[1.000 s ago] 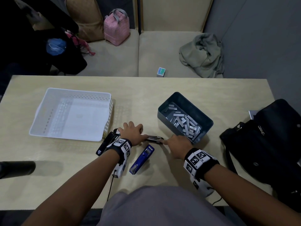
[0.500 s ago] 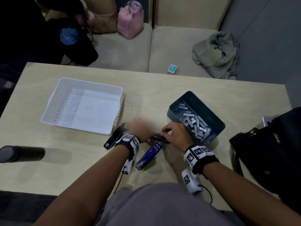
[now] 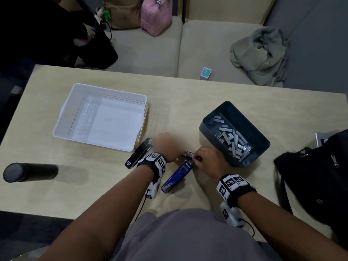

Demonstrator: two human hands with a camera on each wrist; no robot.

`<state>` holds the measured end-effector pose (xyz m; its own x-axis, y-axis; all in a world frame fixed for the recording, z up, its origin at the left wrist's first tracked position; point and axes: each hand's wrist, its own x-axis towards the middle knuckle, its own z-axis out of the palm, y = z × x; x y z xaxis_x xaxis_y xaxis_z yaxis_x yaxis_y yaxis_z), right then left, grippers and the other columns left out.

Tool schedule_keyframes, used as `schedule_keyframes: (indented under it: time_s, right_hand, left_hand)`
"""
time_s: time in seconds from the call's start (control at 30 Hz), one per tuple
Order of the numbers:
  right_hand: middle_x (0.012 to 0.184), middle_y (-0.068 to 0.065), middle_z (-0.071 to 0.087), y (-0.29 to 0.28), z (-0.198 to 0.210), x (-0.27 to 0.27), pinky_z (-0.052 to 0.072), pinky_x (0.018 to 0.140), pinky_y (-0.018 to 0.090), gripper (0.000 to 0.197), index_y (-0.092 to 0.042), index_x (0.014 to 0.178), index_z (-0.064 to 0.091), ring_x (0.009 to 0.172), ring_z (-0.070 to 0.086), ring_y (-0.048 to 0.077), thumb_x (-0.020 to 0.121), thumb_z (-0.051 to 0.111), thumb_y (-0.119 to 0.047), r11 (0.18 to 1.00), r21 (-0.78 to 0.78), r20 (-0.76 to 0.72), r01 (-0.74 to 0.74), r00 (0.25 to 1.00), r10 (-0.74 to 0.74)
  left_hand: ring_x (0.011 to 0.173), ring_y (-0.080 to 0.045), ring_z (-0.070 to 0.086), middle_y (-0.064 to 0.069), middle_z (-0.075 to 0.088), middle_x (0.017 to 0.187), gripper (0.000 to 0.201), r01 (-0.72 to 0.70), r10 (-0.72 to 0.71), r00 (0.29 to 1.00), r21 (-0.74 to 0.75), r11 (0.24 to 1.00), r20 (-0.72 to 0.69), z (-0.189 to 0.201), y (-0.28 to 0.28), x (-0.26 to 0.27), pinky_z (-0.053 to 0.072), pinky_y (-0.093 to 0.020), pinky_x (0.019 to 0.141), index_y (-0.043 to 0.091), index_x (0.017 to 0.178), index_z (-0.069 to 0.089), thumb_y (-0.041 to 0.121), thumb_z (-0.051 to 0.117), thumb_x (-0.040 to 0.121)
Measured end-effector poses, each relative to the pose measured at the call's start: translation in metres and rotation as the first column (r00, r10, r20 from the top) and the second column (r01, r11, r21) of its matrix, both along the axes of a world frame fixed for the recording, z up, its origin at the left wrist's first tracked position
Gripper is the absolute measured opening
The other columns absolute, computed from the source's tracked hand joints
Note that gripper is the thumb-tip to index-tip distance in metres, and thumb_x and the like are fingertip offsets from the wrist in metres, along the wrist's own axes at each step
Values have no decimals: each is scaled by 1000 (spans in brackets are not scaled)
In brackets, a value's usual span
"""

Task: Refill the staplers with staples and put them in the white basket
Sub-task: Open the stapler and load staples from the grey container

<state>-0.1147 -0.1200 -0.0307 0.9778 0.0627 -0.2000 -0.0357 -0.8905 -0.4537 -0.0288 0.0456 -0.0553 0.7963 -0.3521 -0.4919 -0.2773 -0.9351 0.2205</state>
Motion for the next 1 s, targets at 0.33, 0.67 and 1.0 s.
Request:
schedule_keyframes:
  time_s: [0.33,0.67,1.0]
  right_hand:
    - [78,9,69,9,3,8,52,63,36,19,-9,84,76,71,63,29,87,61,-20,984,-127,-35,-126,992,123]
    - [96,8,69,8,13,7,49,70,35,24,-13,106,68,85,64,28,95,49,-23,964,-159,-176,-211,967,183]
    - [91,3,76,0,-12,23,58,86,36,30,-14,110,73,82,70,13,81,75,-14,936,257,-372,242,918,-135]
  left_hand:
    - [107,-30,40,-8,47,111,38,-3,3,1000,2,1000,7,1,0,0,30,-47,89,23,99,56,56,52,80]
    - [106,-29,40,-8,47,110,40,38,-38,999,25,999,11,0,2,1,30,-46,89,24,99,55,59,51,80]
    - [106,-29,40,-8,47,110,40,45,-46,999,21,999,16,-2,3,0,31,-46,89,24,99,55,59,52,79]
